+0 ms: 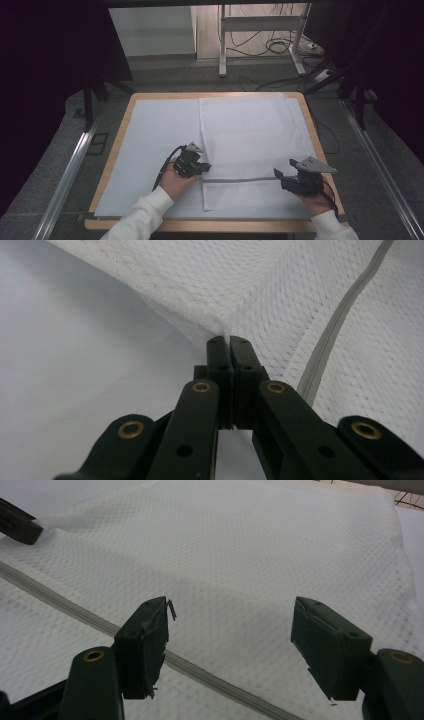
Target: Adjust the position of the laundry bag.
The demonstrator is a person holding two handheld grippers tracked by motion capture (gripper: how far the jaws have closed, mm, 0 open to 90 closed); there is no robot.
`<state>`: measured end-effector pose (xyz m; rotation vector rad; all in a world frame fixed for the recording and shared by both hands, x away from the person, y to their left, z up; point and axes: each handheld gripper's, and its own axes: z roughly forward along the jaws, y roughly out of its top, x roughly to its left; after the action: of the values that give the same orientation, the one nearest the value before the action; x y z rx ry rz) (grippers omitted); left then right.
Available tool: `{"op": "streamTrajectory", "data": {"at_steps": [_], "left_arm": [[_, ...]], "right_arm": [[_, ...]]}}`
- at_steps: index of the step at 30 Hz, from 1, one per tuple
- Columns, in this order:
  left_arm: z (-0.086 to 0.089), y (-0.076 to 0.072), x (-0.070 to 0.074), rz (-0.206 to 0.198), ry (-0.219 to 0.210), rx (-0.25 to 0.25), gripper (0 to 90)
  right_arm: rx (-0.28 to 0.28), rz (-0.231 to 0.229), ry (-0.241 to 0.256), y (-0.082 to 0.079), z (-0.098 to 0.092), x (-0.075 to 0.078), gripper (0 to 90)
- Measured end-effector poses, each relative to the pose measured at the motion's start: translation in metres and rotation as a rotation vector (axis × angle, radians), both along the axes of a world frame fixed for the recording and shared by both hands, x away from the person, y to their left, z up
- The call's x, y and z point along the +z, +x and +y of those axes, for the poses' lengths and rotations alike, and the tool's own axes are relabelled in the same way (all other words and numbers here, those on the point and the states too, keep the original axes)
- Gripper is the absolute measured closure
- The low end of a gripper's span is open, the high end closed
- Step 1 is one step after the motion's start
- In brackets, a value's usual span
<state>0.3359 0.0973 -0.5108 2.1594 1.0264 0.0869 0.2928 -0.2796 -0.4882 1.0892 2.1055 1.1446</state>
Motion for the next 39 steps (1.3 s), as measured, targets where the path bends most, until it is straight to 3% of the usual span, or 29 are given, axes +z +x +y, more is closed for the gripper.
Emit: {"op": "streamTrajectory", "data": {"at_steps": [15, 24, 39], "left_arm": [[0.056, -0.013, -0.003, 0.031, 0.006, 0.034, 90.0], [0.094, -0.019, -0.009, 0.046, 0.011, 0.103, 90.0], [0.110, -0.029, -0.016, 0.060, 0.020, 0.129, 90.0]], "right_arm": [[-0.002, 0.005, -0.005, 0.000, 0.001, -0.001, 30.9], [-0.008, 0.010, -0.005, 0.002, 0.000, -0.002, 30.9], [-0.042, 0.036, -0.019, 0.007, -0.004, -0.007, 30.9]]}}
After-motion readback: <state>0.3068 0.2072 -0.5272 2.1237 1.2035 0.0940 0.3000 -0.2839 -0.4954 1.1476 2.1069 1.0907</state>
